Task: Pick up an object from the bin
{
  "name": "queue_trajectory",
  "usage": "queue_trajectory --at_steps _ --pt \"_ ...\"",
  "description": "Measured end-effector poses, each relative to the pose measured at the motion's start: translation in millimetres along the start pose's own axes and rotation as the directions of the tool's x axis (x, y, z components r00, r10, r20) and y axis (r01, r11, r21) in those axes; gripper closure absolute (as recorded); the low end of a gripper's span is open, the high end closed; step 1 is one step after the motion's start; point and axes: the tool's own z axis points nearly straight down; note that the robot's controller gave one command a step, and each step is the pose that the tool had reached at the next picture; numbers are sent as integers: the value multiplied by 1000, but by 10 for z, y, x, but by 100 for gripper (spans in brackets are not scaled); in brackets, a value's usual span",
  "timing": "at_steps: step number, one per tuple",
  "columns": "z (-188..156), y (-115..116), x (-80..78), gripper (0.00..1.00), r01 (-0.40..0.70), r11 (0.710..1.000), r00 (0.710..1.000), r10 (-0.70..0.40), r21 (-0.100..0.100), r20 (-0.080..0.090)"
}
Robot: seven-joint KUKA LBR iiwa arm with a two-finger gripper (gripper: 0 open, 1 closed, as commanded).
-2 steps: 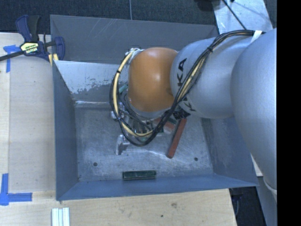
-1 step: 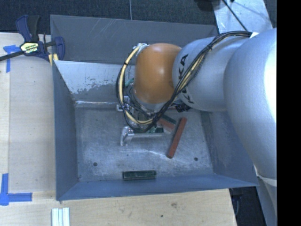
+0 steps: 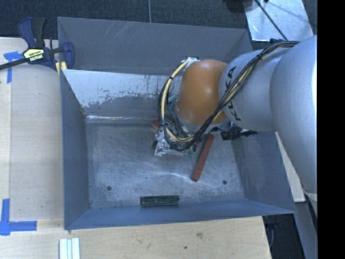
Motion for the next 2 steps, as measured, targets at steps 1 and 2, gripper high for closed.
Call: queue_trajectory --at_steps 1,2 --pt "0 0 0 100 0 1000 1000 0 0 0" --pt "-1800 100 100 100 50 999 999 -50 5 -21"
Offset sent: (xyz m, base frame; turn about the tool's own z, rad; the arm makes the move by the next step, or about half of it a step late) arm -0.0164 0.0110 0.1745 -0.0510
